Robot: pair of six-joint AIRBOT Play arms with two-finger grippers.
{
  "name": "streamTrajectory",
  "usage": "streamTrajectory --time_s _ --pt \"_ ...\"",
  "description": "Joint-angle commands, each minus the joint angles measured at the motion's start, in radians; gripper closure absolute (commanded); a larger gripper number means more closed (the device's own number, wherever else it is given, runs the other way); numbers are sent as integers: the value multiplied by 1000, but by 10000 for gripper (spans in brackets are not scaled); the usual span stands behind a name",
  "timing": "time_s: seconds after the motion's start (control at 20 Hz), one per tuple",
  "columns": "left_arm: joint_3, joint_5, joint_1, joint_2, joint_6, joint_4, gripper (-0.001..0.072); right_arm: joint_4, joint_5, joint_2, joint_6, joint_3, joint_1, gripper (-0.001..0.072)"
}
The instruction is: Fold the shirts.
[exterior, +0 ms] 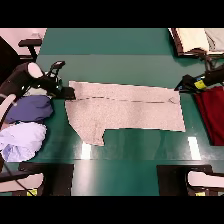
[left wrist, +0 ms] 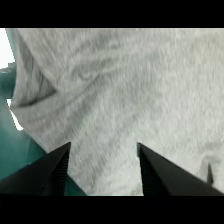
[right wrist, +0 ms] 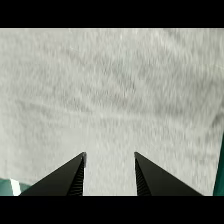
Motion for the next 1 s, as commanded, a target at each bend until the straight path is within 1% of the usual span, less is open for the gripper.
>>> streamTrajectory --time_s 0.0,0.1,0.2,0.35,0.45,0.55,0.75,0.85,0.9,0.95 --pt "-245 -31 0 187 -68 -8 218 6 -7 167 -17 -121 -36 352" --pt "-412 -22 0 299 -106 -45 218 7 -16 233 -17 -175 -47 352" --pt "-542 26 0 381 -115 -118 218 7 -42 276 -17 -213 -46 352" --pt "-657 130 -1 413 -109 -250 218 8 -45 301 -17 -220 -43 351" --pt "-689 228 -24 413 -72 -332 219 8 -42 305 -17 -219 -43 351" --pt "-694 297 -60 413 -66 -369 219 8 -36 305 -17 -220 -43 352" --pt "-694 330 -129 397 -79 -362 220 8 -30 305 -17 -220 -43 352" --pt "-693 339 -129 398 -95 -362 228 7 -23 305 -17 -220 -44 352" --pt "-693 342 -129 398 -95 -363 344 7 -18 305 -17 -220 -44 351" --pt "-693 342 -129 398 -95 -363 509 5 -8 305 -17 -220 -44 352"
